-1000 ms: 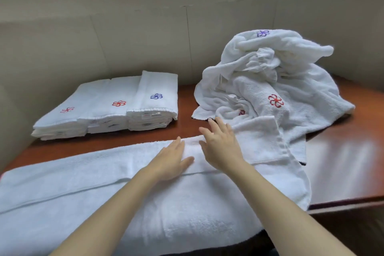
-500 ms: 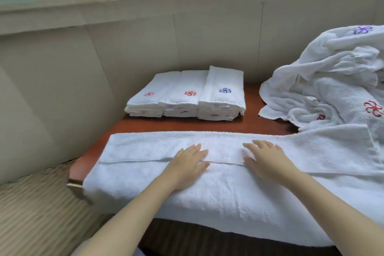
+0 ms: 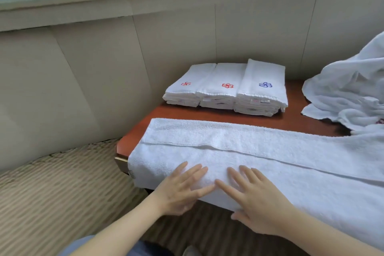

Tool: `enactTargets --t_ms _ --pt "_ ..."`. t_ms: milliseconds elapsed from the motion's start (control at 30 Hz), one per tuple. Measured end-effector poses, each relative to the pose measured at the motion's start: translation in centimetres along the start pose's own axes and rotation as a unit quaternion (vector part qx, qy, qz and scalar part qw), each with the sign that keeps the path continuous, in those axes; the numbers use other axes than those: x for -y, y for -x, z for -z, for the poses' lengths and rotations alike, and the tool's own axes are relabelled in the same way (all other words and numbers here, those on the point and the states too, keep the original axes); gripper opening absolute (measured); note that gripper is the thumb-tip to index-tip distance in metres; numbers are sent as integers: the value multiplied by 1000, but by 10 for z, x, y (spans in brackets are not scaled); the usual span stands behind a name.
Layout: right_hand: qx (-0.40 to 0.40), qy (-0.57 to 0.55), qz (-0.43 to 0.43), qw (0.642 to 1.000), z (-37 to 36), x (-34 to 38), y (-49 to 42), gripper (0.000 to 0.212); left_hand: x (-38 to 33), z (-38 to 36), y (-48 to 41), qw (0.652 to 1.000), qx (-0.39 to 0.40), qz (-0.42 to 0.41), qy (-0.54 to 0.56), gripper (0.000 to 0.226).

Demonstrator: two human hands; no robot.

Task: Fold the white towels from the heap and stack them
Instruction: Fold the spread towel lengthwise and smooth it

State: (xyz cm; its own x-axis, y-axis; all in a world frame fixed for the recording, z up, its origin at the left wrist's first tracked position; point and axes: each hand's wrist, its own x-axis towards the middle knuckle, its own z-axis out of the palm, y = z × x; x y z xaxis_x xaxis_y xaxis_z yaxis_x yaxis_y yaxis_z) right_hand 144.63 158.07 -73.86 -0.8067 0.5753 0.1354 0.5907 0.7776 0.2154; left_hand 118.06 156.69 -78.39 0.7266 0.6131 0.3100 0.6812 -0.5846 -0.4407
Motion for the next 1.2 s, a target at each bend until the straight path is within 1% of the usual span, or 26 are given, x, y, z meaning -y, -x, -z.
enactTargets --t_ms 67,100,167,200,267,333,367,400,433,467,500,533,567,600,633,700,800,867,900,967,1000,1033,1100,1167,1200 --pt "58 19 -23 998 -3 6 -2 112 3 -3 14 999 0 8 -43 76" --pt "68 14 -40 997 -4 9 -3 122 4 -2 18 999 -2 11 -50 75" --pt "75 5 -59 995 -4 13 -6 131 7 2 22 998 -3 11 -58 71" --pt "73 9 -57 996 -4 16 -7 130 8 5 22 998 -12 11 -64 68" --pt "49 19 -36 998 -9 23 -7 119 11 11 17 996 -60 23 -61 56" --pt "-17 30 -14 999 -11 30 -7 95 16 19 10 987 -134 66 -62 41" --pt "-58 31 -18 998 -9 31 -9 81 22 25 6 979 -159 104 -72 37" --pt "-82 14 -40 996 -2 30 -13 71 29 30 2 969 -173 150 -93 37" --pt "-88 -12 -72 993 6 25 -19 69 38 36 -1 958 -169 201 -118 38" --pt "-88 -35 -115 989 13 16 -25 70 46 41 -6 945 -143 258 -138 39" --pt "-91 -56 -165 981 17 4 -31 71 54 46 -10 930 -93 325 -143 48" --pt "-69 -80 -213 971 19 -11 -35 71 61 50 -15 910 -27 395 -127 58" --pt "-41 -113 -255 959 20 -26 -39 68 67 53 -19 883 38 458 -101 64" --pt "-14 -140 -290 947 20 -39 -44 64 73 53 -24 853 81 510 -74 64" --pt "3 -150 -312 938 19 -51 -48 58 79 51 -29 829 101 547 -54 62" --pt "19 -140 -340 930 17 -67 -55 45 88 47 -38 795 106 597 -26 55" --pt "3 -132 -372 919 10 -82 -69 31 103 43 -44 752 99 652 18 41" --pt "-19 -107 -387 916 6 -91 -75 19 116 39 -38 734 72 674 40 37" --pt "-22 -93 -393 915 3 -95 -77 18 124 36 -34 728 48 680 74 34" --pt "-9 -74 -403 912 -3 -102 -79 17 137 29 -27 716 5 672 190 24" --pt "-2 -70 -406 911 -5 -104 -81 17 141 23 -25 709 12 661 244 24" --pt "0 -67 -406 911 -8 -106 -83 18 143 16 -24 704 42 654 273 29" --pt "-5 -66 -404 912 -12 -109 -88 16 141 4 -23 697 98 660 263 40" --pt "-26 -59 -398 915 -15 -113 -90 6 139 -3 -22 689 78 681 237 39" --pt "-38 -61 -397 915 -16 -115 -89 6 138 -5 -21 684 57 687 237 35"
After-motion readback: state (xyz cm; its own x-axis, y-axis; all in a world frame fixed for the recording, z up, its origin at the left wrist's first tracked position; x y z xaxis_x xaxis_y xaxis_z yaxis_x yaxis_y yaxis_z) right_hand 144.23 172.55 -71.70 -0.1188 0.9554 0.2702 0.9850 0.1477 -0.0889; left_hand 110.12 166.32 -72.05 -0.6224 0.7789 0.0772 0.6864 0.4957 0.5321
